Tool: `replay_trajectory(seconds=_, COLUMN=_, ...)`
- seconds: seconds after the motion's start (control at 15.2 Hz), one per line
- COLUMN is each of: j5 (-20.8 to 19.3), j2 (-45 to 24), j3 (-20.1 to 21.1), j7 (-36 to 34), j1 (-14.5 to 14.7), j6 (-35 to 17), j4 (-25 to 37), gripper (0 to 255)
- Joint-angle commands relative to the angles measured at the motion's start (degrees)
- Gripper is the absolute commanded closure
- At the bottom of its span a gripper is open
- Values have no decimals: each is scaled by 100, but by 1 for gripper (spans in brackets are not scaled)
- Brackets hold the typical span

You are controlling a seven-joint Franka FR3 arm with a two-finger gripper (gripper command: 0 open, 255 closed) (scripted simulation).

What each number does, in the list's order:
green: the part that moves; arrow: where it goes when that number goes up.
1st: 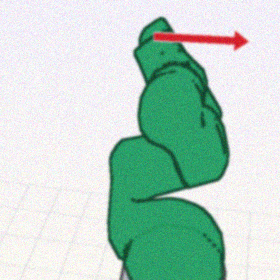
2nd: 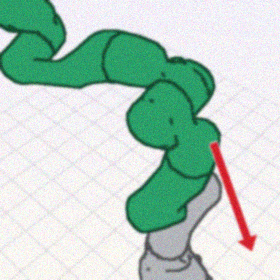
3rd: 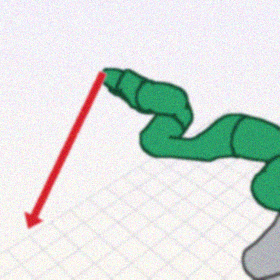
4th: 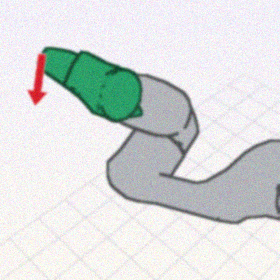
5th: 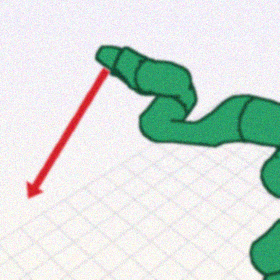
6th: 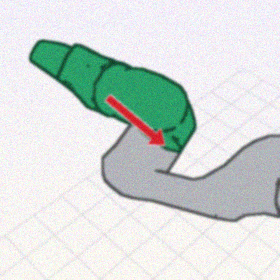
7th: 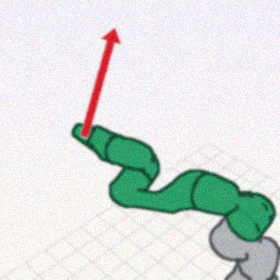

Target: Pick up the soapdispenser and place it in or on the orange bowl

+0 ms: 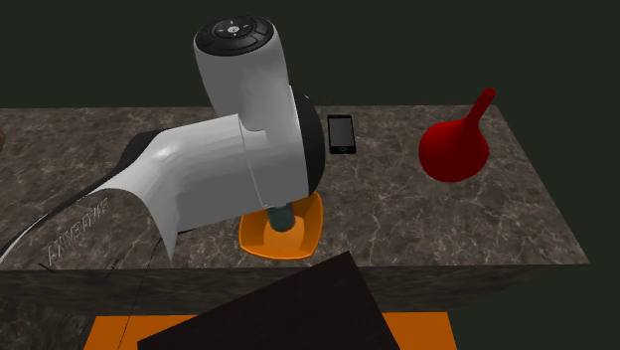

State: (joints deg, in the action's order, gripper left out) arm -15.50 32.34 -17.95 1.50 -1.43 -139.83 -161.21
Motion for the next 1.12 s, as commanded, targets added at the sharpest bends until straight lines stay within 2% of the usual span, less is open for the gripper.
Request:
replay_trajectory(seconds=0.0, j5=0, j2=0, j3=0, j7=0, j1=0, j6=-1, j4=0, gripper=0)
replay_trajectory(seconds=0.26, j5=0, j2=0, j3=0, j7=0, j1=0, j6=-1, j4=0, gripper=0)
replay_trajectory(seconds=0.53, j5=102, j2=684, j3=173, j7=14, j1=-1, j6=997, j4=313, gripper=0)
replay_trajectory(seconds=1.06, j5=103, j2=684, j3=174, j7=15, j1=-2, j6=997, j4=313, gripper=0)
